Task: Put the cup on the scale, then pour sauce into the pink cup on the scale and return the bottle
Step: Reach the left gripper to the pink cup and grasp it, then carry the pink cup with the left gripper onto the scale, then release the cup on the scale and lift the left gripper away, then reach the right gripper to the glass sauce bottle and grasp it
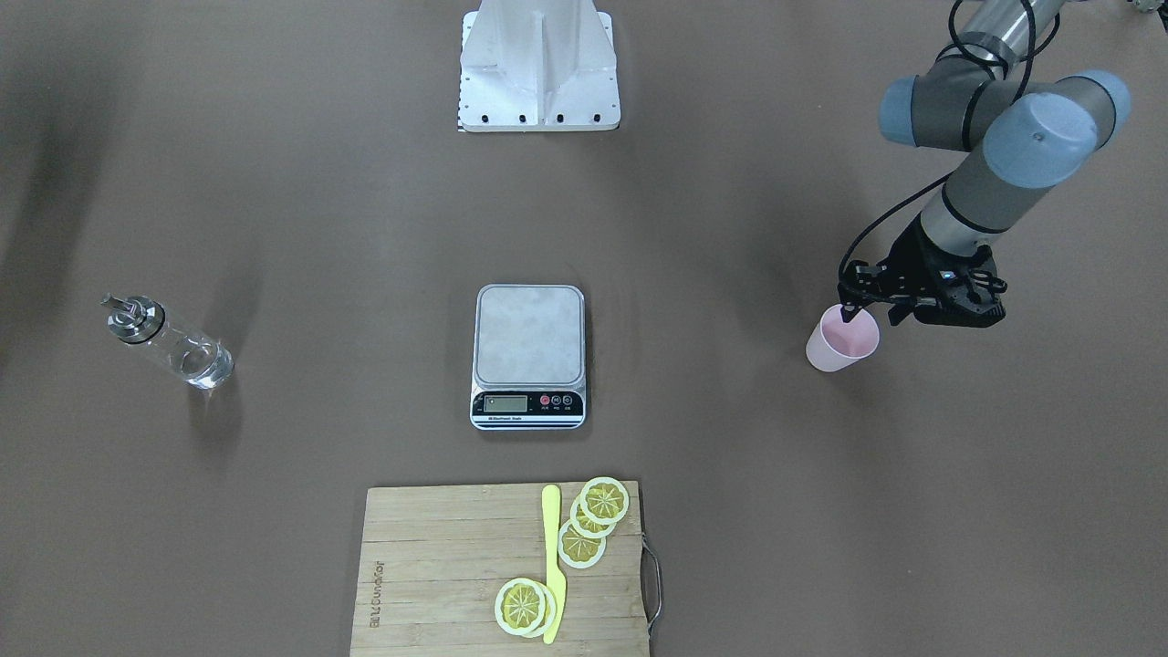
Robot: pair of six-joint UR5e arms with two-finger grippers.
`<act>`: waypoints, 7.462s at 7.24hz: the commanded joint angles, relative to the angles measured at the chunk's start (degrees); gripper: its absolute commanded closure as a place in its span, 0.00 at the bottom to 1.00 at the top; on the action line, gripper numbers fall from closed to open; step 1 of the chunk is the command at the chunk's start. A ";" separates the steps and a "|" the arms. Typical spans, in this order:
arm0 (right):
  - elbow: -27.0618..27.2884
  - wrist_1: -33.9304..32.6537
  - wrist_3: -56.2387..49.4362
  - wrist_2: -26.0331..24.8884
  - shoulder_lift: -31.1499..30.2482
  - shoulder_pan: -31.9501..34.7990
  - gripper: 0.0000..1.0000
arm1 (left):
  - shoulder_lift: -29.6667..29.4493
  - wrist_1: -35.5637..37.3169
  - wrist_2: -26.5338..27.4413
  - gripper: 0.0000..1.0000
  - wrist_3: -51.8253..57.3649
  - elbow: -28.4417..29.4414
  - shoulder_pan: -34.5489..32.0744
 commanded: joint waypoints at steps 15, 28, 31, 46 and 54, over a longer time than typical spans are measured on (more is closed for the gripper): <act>0.01 -0.04 0.00 0.36 -0.09 0.00 0.00 | -28.96 25.66 4.08 1.00 -19.82 -4.19 11.92; 0.18 -0.04 0.09 0.54 -0.09 -0.18 0.00 | -38.04 15.03 6.66 1.00 -20.92 14.28 16.37; 0.18 -0.04 0.09 0.62 -0.09 -0.18 0.00 | -38.39 15.21 7.54 0.39 -20.83 14.46 16.45; -4.12 31.94 3.60 -4.21 10.36 -21.88 0.00 | -16.15 27.16 4.38 0.03 -4.39 -14.46 2.84; -14.47 41.76 9.40 -4.21 18.11 -28.21 0.02 | -15.98 27.16 4.47 0.03 -4.92 -13.76 1.34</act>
